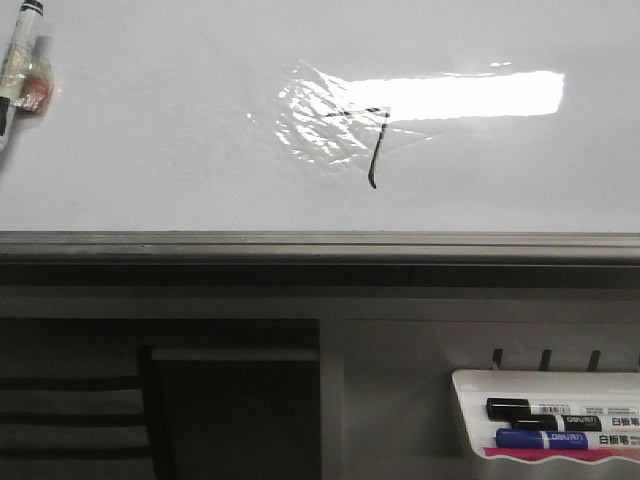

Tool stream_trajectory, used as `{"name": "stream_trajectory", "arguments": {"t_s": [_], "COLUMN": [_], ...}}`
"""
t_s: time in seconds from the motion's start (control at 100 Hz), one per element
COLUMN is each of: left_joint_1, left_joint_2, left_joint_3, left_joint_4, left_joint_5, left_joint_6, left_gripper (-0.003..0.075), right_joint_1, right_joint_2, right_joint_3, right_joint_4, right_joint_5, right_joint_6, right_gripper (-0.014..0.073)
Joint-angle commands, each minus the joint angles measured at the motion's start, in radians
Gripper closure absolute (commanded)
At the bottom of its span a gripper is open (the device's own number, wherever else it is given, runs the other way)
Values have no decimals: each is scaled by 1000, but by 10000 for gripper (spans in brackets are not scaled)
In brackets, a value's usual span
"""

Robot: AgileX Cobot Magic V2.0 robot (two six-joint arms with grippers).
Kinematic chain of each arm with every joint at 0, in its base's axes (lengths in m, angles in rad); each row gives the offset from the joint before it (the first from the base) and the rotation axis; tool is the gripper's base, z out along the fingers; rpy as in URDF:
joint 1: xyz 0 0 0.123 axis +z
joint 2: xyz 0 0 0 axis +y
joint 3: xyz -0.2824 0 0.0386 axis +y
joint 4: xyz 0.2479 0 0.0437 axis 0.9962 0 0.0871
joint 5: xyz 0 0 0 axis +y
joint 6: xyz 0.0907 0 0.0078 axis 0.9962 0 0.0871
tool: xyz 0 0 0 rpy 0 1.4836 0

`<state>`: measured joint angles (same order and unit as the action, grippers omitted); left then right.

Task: Write number 7 on whiteboard

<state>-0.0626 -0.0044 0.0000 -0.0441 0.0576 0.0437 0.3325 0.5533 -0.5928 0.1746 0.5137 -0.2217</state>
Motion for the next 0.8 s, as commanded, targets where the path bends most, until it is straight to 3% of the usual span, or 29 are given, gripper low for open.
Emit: {"name": "stream_trajectory", "arguments": {"t_s": [0.0,0.26,0.35,0.59,0.79], "left_joint_1": [4,4,4,4,4], "left_joint_2": [-26,-26,-26,-26,-26], "left_joint_3": [34,34,34,34,34], "left_joint_4": [0,0,0,0,0], "left_joint_5": [-74,-74,-74,-74,-74], "left_joint_6": [-11,-11,-11,-11,-11], "left_gripper": [741,741,741,741,741], "right_joint_1": [-4,-4,-50,-253,-326], "right_joint_2": [2,-20,-85,-307,-453], "right_joint_3": [-26,-17,26,269,482], "right_joint_4": [-4,-4,-14,-14,-14], "right_joint_5": [-71,-82,-108,-350,-462], "right_joint_6": [0,0,-14,-14,-14], "right_gripper": [665,665,665,664,665]}}
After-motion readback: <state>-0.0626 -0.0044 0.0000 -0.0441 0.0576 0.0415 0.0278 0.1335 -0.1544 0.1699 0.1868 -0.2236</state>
